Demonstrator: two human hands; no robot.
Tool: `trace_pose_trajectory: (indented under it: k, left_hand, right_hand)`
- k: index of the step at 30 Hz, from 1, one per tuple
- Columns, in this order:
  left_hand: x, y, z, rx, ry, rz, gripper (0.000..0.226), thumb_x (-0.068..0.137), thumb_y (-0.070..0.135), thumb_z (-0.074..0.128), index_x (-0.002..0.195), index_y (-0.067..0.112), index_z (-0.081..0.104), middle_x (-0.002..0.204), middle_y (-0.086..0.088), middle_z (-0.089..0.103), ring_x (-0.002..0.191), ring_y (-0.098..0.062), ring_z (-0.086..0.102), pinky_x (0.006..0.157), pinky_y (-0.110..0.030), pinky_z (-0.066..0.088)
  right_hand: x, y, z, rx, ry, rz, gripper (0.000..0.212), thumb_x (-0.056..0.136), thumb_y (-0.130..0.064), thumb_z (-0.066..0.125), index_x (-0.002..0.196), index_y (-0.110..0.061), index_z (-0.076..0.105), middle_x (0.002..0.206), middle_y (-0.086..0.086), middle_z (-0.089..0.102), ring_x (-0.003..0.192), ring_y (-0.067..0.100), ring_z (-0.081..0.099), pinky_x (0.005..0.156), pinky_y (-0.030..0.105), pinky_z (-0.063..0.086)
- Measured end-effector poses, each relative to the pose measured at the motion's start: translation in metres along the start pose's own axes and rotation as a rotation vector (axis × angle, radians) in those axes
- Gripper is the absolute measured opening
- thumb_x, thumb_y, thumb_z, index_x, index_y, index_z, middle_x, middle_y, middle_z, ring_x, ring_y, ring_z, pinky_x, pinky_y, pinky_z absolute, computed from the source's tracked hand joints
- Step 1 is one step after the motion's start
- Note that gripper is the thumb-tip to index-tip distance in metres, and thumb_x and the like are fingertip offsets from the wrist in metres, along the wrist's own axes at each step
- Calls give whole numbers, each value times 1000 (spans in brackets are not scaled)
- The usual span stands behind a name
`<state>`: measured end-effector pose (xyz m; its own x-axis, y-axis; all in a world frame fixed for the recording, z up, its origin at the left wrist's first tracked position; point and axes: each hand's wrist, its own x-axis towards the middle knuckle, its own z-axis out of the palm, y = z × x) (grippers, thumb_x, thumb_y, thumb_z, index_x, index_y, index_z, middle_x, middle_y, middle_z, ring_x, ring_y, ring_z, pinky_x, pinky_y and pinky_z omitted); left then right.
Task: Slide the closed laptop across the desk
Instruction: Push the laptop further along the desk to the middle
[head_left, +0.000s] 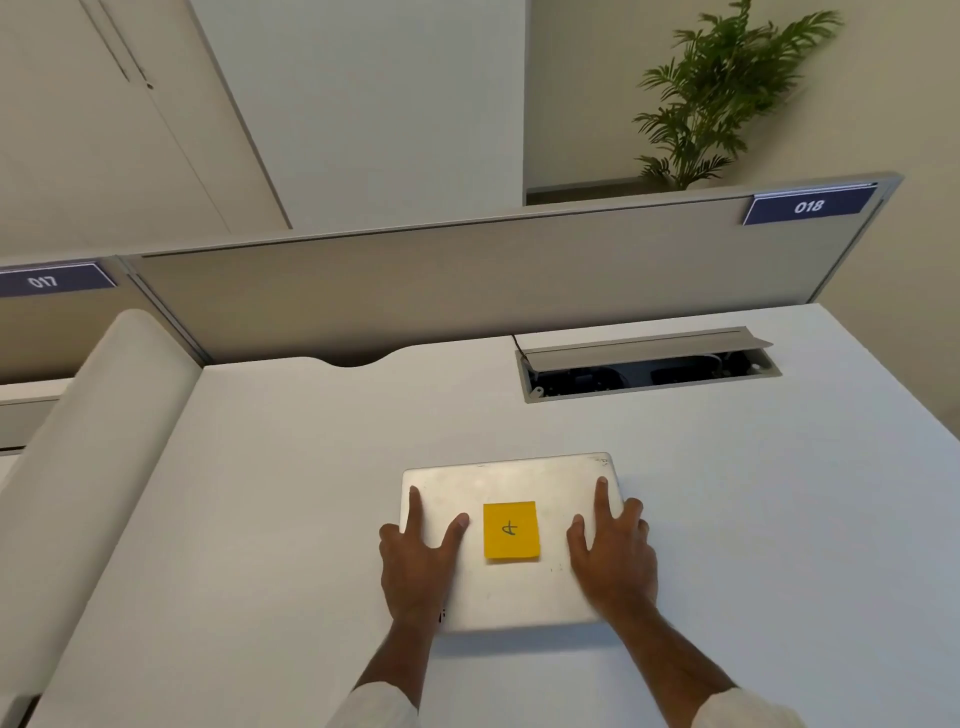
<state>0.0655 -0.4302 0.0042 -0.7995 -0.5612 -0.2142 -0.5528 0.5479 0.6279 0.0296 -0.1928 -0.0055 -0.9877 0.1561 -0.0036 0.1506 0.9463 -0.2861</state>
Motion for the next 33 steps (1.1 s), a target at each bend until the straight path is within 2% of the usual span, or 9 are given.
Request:
trace_pose_trajectory:
  k: [7,12,16,28,33]
  left_hand:
    - [-4,-6,-2,49,24,-6,93,75,88,41,154,49,10,108,-3,40,112,-25,49,84,-41,49]
    - [-2,-11,3,111,-8,7,85,87,77,34,157,41,1,117,-10,40,117,-30,45,95,-45,46]
    - [-2,-13,8,232,-6,25,80,93,71,27,158,34,-2,120,-12,41,115,-30,45,97,-44,45]
    - [4,-18,16,484,73,62,78,95,69,20,159,30,1,119,-10,43,107,-26,48,78,-39,47]
    - [9,-15,17,516,67,55,79,94,71,19,158,31,-2,120,-7,41,107,-24,48,78,-40,49]
  right_hand:
    - [-1,-5,3,-5,-30,-23,68,96,-57,31,154,-23,21,125,13,41,97,25,56,66,36,58]
    - [8,-6,0,-9,-58,-52,66,97,-54,32,154,-21,23,125,13,40,98,28,54,68,39,56]
    - [15,-6,2,-23,-82,-66,66,98,-53,31,154,-22,21,127,14,39,101,28,53,70,40,56]
    - [9,-9,22,-53,-93,-41,63,98,-51,33,151,-18,28,121,15,44,95,29,55,65,40,55]
    - [11,-11,23,-76,-79,-31,62,97,-51,34,149,-18,31,117,15,47,91,28,55,63,39,55]
